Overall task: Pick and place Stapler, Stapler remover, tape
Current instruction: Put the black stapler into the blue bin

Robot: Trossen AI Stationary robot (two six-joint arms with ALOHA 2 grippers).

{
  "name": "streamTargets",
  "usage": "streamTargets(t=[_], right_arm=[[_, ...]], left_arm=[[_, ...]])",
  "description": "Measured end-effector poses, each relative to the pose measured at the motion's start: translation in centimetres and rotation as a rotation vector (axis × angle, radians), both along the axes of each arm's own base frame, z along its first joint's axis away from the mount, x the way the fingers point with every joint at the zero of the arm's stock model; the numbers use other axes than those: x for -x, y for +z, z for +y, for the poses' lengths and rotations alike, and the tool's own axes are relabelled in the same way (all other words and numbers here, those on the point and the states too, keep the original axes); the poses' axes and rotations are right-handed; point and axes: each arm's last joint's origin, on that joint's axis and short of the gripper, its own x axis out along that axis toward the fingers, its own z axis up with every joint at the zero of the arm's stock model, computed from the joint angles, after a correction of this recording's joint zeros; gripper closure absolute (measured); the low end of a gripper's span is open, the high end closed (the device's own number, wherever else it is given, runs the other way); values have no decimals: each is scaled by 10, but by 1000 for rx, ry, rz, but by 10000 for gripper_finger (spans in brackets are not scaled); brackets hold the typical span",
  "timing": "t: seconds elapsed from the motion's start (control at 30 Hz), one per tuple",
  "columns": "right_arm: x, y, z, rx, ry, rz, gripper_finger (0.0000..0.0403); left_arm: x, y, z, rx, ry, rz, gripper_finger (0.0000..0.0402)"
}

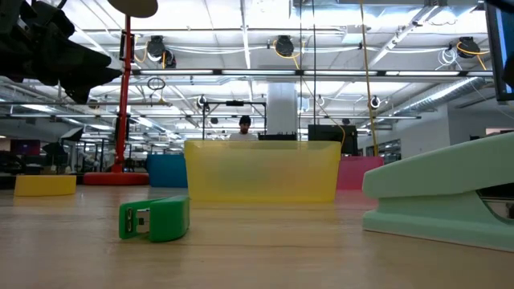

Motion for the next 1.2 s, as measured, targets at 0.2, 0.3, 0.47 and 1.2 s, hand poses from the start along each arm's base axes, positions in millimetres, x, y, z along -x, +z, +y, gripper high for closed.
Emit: streamTargets(t=[0.2,0.3,0.47,1.2], right_arm=[[9,-16,-7,-6,-30,43,69],[11,-21,-9,-36,-25,44,70],[11,-22,-9,-37,-25,43,69],[4,-24,-19,-59,-6,66,153]], left_arm=[[0,0,0,0,0,0,236],[0,0,0,6,0,-1,236],[0,0,0,6,0,-1,236],[0,0,0,205,3,-23,236]])
